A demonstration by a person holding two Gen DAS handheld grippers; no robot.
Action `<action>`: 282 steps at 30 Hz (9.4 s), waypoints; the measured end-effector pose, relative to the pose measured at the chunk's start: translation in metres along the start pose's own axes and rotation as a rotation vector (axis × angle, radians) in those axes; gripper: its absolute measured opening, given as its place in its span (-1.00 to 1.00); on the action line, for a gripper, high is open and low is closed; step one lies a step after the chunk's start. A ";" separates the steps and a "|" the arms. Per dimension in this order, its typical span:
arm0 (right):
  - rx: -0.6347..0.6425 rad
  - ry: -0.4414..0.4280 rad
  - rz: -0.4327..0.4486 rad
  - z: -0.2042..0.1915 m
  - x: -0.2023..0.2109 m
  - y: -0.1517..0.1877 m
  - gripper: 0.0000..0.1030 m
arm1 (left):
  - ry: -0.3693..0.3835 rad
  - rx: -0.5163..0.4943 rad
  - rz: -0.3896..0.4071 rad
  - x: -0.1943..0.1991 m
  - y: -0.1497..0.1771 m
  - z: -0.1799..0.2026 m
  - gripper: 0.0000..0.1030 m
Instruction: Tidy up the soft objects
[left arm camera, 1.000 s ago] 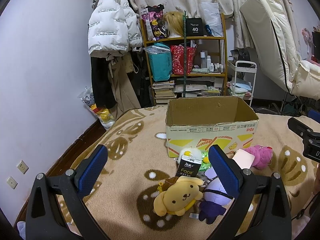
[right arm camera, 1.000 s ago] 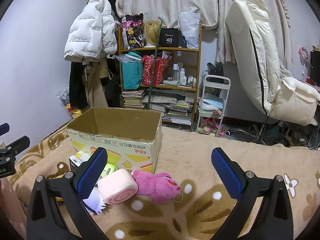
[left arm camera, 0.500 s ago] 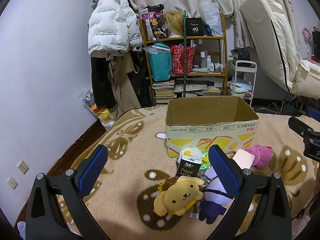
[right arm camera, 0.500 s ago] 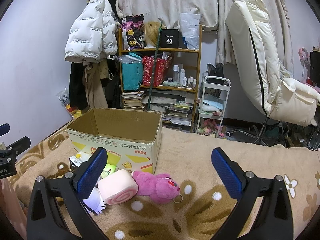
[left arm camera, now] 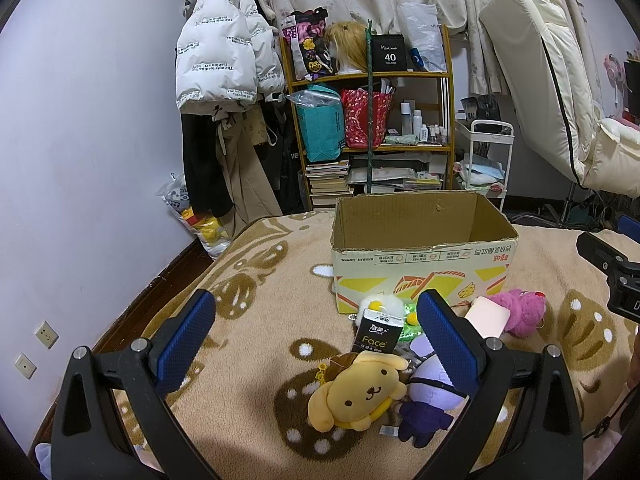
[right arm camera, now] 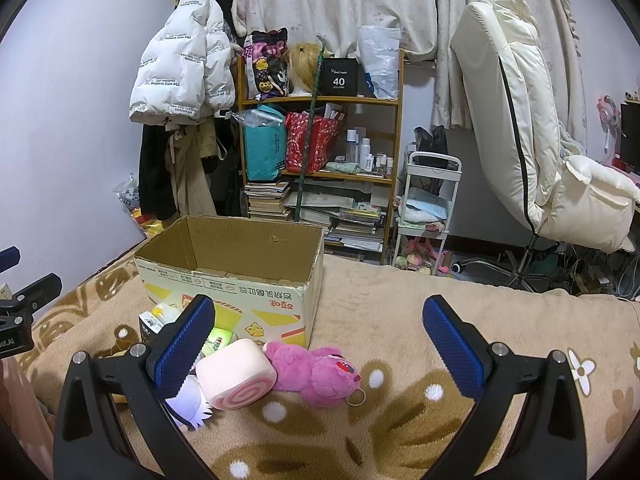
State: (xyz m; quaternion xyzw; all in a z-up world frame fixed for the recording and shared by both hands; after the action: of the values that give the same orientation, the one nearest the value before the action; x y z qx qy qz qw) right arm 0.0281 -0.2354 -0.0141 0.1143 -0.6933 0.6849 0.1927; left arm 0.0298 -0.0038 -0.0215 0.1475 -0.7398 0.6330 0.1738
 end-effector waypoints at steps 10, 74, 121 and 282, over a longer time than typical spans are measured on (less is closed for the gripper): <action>0.000 0.000 0.000 0.000 0.000 0.000 1.00 | 0.000 0.000 -0.002 0.001 0.001 0.001 0.93; -0.085 -0.079 -0.280 0.007 -0.097 0.022 1.00 | 0.086 0.000 -0.403 -0.108 0.032 0.025 0.93; 0.165 -0.253 -0.482 -0.073 -0.131 0.081 0.51 | 0.117 0.051 -0.833 -0.189 0.120 0.037 0.66; -0.069 -0.233 -0.011 -0.007 -0.110 -0.031 0.97 | 0.022 -0.043 -0.056 -0.132 -0.039 0.053 0.93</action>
State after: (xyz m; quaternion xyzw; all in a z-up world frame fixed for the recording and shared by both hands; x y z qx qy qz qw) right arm 0.1409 -0.2411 -0.0327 0.1903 -0.7334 0.6418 0.1185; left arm 0.1616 -0.0628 -0.0529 0.1574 -0.7470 0.6133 0.2026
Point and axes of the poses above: each gripper's, at about its wrist camera, not at the fingertips, and x roughly against the way its jaws point, z to its right, y to its underside, the point moved 3 cm from there along -x, roughly the way its jaws point, and after that the axes turned 4 degrees about z, right-handed, at the moved point
